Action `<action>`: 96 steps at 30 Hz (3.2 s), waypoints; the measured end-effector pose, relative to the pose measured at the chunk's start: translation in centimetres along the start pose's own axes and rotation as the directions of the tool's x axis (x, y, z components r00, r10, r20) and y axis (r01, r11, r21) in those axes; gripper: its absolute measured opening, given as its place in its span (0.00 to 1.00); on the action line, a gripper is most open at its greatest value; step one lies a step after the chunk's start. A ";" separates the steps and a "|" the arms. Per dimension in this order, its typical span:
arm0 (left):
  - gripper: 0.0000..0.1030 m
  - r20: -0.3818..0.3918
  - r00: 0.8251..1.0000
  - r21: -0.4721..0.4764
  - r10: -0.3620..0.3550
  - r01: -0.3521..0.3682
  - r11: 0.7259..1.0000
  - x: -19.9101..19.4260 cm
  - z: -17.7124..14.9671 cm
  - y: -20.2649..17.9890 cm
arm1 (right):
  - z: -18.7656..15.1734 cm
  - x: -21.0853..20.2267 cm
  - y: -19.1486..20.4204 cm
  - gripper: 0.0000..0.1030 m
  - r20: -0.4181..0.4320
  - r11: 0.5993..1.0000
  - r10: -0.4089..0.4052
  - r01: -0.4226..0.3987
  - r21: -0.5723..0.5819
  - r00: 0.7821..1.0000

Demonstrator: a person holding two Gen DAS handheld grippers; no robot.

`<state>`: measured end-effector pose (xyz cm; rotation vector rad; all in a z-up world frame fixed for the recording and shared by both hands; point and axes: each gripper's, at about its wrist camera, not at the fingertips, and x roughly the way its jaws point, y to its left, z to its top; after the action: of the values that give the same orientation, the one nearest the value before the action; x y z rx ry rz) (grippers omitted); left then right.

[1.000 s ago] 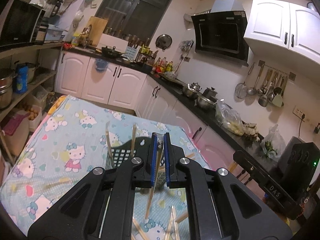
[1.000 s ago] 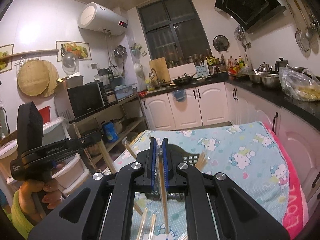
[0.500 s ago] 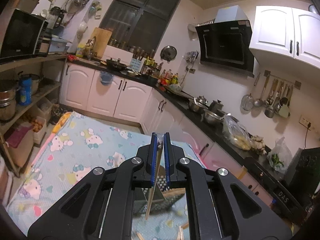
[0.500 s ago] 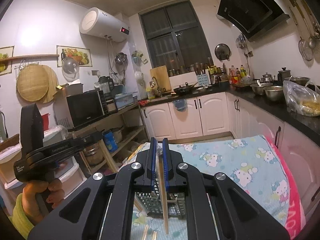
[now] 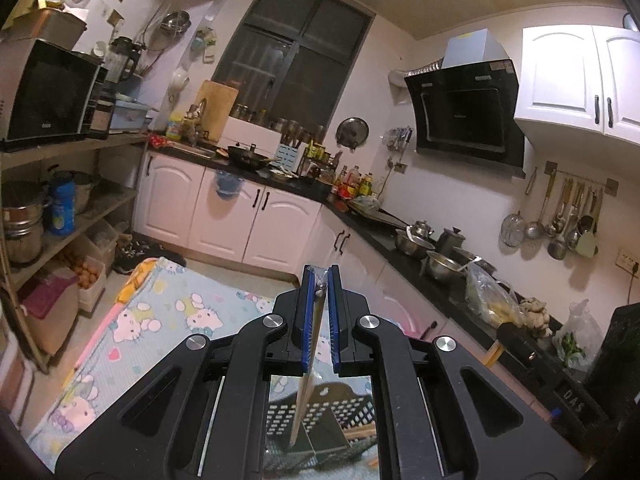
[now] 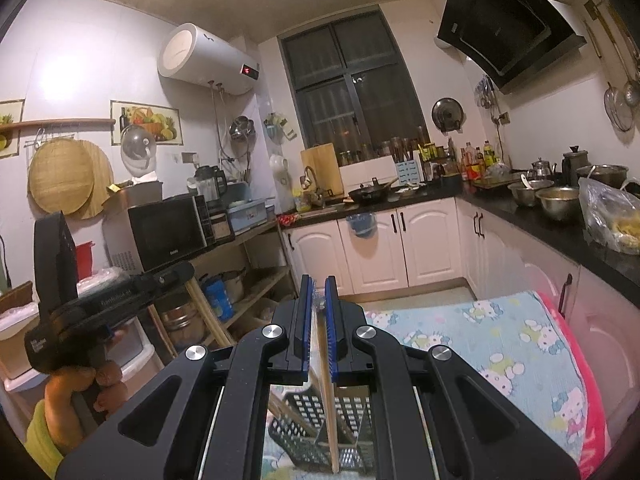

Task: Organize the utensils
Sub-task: 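Lower both chopsticks into the holder slots and open both grippers, then withdraw both grippers from the holder and move them over the loose chopsticks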

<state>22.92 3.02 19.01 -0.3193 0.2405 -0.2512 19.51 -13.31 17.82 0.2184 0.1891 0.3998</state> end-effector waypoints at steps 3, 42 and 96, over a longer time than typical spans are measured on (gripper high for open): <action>0.02 0.009 1.000 -0.003 0.010 -0.010 1.000 0.5 0.0 0.2 | 0.5 0.6 0.1 0.06 0.015 1.000 0.002 -0.002 -0.005 1.000; 0.02 -0.081 0.997 0.003 0.020 -0.020 1.000 4.3 -8.9 1.7 | -5.1 7.2 -2.2 0.06 0.036 0.998 -0.063 0.063 -0.004 0.997; 0.36 -0.152 0.987 -0.063 0.055 -0.066 0.996 1.6 -11.8 4.0 | -11.8 3.1 -3.9 0.32 -0.112 0.988 -0.134 0.142 0.066 0.985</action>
<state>22.08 2.97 6.53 -0.3606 0.4074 -0.2076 21.10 -13.49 5.06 0.2555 0.3233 0.2666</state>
